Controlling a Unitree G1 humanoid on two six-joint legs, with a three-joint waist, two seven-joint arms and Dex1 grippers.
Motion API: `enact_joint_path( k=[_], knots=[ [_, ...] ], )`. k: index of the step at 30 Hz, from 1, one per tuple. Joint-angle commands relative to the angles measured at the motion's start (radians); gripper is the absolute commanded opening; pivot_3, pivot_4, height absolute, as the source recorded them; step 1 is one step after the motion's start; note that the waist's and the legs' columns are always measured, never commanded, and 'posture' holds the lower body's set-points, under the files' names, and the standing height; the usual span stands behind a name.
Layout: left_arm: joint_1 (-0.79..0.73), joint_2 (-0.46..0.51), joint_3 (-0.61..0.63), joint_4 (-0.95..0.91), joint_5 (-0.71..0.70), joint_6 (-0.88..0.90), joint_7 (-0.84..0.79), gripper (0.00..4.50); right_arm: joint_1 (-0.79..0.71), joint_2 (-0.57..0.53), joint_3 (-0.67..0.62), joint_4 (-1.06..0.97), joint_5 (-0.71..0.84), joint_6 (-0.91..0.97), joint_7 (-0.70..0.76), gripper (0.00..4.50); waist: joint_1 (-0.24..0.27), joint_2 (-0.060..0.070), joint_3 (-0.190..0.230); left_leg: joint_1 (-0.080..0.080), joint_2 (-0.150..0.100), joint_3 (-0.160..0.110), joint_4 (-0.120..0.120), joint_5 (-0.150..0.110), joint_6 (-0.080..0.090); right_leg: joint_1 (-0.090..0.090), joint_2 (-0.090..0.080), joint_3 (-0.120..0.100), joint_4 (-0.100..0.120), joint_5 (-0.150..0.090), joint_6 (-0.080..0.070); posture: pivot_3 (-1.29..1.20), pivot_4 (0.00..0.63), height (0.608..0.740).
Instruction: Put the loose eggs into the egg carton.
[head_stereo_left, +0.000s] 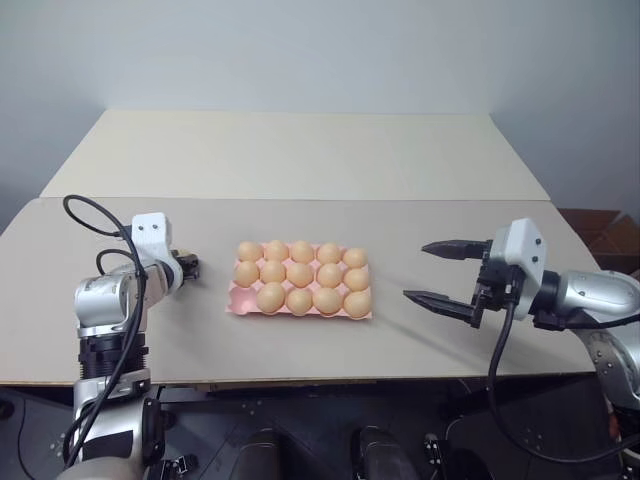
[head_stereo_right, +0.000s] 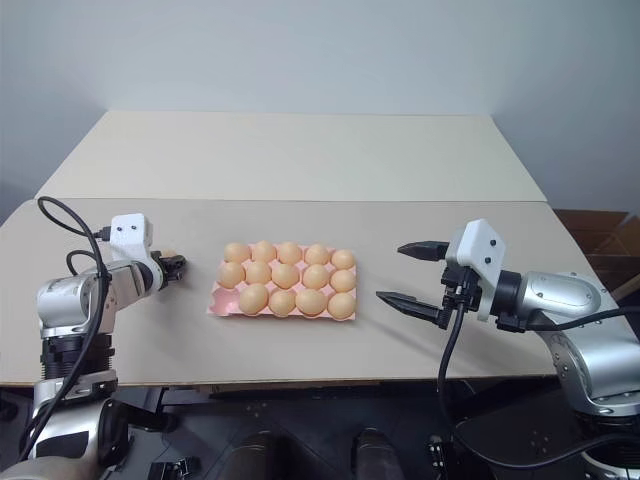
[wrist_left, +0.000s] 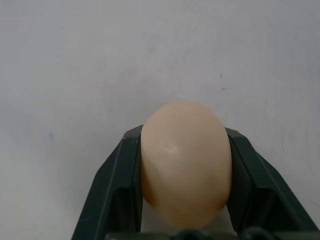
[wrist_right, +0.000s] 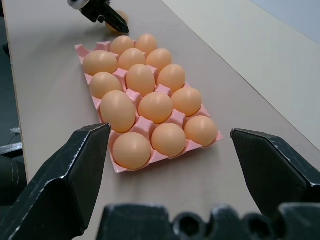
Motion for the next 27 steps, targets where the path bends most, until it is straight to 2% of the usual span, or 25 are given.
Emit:
enact_joint_path(
  k=[1, 4, 7, 11, 14, 19, 24, 26, 27],
  knots=[
    [0.039, 0.1, -0.061, -0.135, -0.014, -0.095, -0.166, 1.78, 0.005, -0.002, -0.044, -0.041, 0.017, -0.015, -0.013, 4.5, -0.002, 0.0, 0.0, 0.0, 0.0, 0.0, 0.0, 0.0, 0.0, 0.0, 0.0, 0.0, 0.0, 0.0, 0.0, 0.0, 0.15, 0.74],
    [0.134, 0.234, -0.103, -0.233, -0.034, -0.276, -0.419, 1.78, 0.014, 0.001, -0.043, -0.053, 0.017, -0.014, -0.024, 4.5, -0.008, 0.0, 0.0, 0.0, 0.001, 0.0, 0.0, 0.0, 0.0, -0.001, 0.0, 0.001, 0.0, 0.0, 0.0, 0.0, 0.15, 0.74],
    [0.211, 0.341, -0.109, -0.244, -0.075, -0.456, -0.688, 1.78, 0.025, 0.008, -0.042, -0.066, 0.018, -0.014, -0.036, 4.5, -0.008, 0.0, 0.0, 0.001, 0.001, 0.002, 0.0, 0.0, 0.0, -0.001, 0.0, 0.001, 0.0, -0.001, -0.002, 0.0, 0.15, 0.74],
    [0.249, 0.404, -0.15, -0.243, -0.114, -0.579, -0.93, 1.78, 0.042, 0.018, -0.043, -0.077, 0.012, -0.021, -0.052, 4.5, 0.001, 0.001, 0.0, 0.001, 0.001, 0.003, 0.0, 0.0, 0.0, 0.0, 0.0, 0.0, 0.0, -0.001, -0.002, 0.0, 0.15, 0.74],
    [0.24, 0.395, -0.193, -0.245, -0.12, -0.605, -0.998, 1.78, 0.052, 0.026, -0.049, -0.089, 0.013, -0.019, -0.069, 4.5, 0.005, 0.001, 0.0, 0.0, 0.001, 0.004, 0.0, 0.0, 0.0, 0.0, 0.0, 0.0, -0.001, -0.001, -0.002, 0.0, 0.15, 0.74],
    [0.252, 0.36, -0.275, -0.212, -0.053, -0.721, -1.035, 1.78, 0.079, 0.031, -0.057, -0.118, 0.017, -0.015, -0.086, 4.5, 0.003, 0.001, 0.0, -0.001, 0.001, 0.004, 0.0, 0.0, 0.001, -0.001, 0.0, 0.0, -0.002, -0.001, -0.001, 0.0, 0.15, 0.74],
    [0.219, 0.347, -0.294, -0.169, -0.034, -0.729, -1.047, 1.78, 0.094, 0.024, -0.076, -0.139, 0.029, -0.004, -0.098, 4.5, 0.0, 0.001, 0.0, 0.0, 0.001, 0.003, 0.0, 0.0, 0.001, 0.0, 0.001, 0.0, -0.001, -0.001, -0.001, 0.0, 0.15, 0.74],
    [0.215, 0.35, -0.293, -0.169, -0.029, -0.725, -1.05, 2.5, 0.098, 0.021, -0.079, -0.142, 0.032, -0.002, -0.102, 4.5, 0.001, 0.001, 0.0, 0.0, 0.001, 0.003, 0.0, 0.0, 0.001, -0.001, 0.001, 0.0, -0.001, -0.001, -0.001, 0.0, 0.15, 0.74],
    [0.215, 0.35, -0.291, -0.169, -0.028, -0.725, -1.051, 2.71, 0.099, 0.02, -0.079, -0.143, 0.032, -0.001, -0.103, 4.5, 0.001, 0.001, 0.0, 0.0, 0.001, 0.003, 0.0, 0.0, 0.001, 0.0, 0.001, 0.0, -0.001, -0.001, -0.001, 0.0, 0.15, 0.74]
  ],
)
